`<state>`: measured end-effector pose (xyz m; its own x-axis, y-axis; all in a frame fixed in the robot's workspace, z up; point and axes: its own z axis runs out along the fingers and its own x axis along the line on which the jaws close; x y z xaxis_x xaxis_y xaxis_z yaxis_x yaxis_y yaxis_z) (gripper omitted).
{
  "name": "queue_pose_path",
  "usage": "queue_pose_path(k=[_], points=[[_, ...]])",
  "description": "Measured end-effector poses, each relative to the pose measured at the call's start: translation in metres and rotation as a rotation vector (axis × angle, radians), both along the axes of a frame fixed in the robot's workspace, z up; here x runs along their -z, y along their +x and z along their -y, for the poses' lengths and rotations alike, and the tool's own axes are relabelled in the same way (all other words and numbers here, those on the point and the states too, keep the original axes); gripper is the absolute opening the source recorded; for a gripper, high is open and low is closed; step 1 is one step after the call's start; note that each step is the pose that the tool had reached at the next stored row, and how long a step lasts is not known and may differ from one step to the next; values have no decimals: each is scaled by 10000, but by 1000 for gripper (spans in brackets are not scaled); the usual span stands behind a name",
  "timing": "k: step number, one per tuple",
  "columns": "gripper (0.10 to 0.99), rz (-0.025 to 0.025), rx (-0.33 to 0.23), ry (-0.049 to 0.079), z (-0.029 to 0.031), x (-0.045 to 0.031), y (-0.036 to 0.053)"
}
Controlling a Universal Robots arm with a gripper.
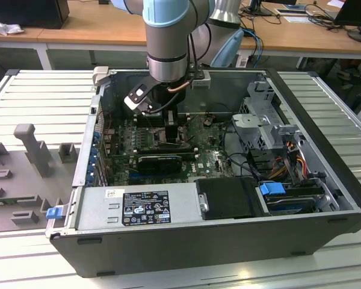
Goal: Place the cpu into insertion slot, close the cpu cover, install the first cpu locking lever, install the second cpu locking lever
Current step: 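Place the cpu into insertion slot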
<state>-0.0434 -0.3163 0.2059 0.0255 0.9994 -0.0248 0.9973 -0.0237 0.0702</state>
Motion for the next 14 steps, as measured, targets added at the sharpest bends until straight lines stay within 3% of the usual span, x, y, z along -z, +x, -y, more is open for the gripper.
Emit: queue_pose_path(k=[6, 14], points=[[529, 0, 0, 5, -34, 33, 1], [541, 0, 0, 4, -37, 38, 1]])
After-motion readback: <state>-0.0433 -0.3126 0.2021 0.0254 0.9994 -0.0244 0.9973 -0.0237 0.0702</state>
